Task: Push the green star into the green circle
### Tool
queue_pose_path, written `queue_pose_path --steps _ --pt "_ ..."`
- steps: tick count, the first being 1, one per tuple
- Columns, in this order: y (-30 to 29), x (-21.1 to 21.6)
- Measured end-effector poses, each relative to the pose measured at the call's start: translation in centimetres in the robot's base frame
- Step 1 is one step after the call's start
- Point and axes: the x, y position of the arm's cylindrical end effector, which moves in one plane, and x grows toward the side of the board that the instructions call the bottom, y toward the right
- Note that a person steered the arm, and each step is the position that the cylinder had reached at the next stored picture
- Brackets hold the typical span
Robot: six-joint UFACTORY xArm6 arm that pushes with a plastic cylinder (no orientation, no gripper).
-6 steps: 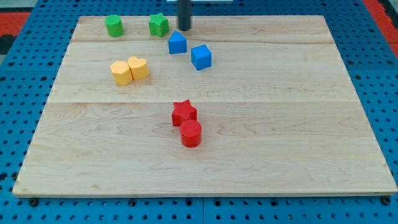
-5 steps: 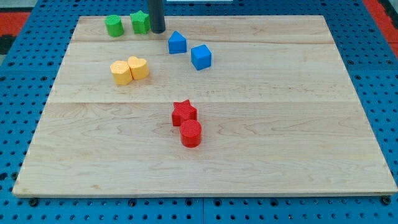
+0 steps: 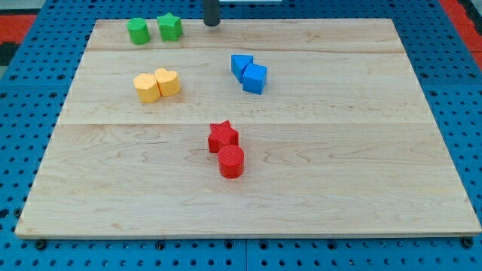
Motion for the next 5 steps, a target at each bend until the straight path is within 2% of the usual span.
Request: queue_pose_path --steps 1,2,3,4,5 --pt "-5.8 1.1" --pt "-8.5 3.4" --pt "-6.3 4.1" --pt "-3.4 8.9" --pt "3.8 9.8"
